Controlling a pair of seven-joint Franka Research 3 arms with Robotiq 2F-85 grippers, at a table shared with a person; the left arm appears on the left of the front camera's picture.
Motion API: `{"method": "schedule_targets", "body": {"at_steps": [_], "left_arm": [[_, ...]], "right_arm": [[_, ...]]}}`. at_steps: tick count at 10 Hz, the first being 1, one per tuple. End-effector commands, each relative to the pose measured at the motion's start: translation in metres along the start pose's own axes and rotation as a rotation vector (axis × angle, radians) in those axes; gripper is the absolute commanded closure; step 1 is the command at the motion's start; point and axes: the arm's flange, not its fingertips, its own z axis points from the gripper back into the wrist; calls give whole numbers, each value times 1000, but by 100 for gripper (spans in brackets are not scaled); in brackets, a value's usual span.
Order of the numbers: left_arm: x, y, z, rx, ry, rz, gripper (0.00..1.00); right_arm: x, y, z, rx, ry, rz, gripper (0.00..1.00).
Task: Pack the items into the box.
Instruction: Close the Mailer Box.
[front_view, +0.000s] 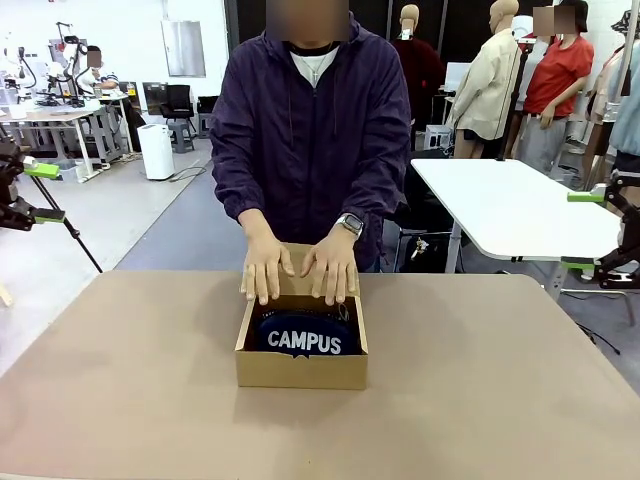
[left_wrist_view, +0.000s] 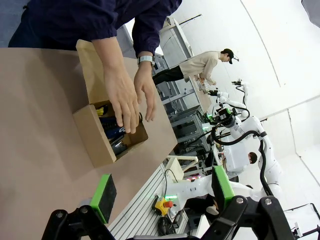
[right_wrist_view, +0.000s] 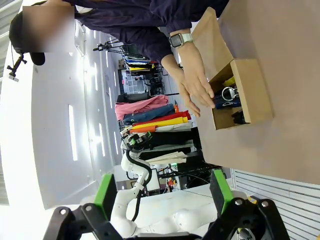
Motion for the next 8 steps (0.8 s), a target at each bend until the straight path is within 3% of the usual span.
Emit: {"method": "schedule_targets", "body": {"at_steps": [1,5,6,8], "left_arm": [[0,-3,0,4,6,10,0],[0,0,0,0,0,0,0],[8,-6,-23,-8,67,-36,0],[20,0,-71,44,80,-60,0]], "right_arm": [[-4,1,0,8,4,-6,0],[0,0,0,0,0,0,0],[2,3,-17,-13,22,42,0],[11,2,-52,-77,-22,107,0]]}}
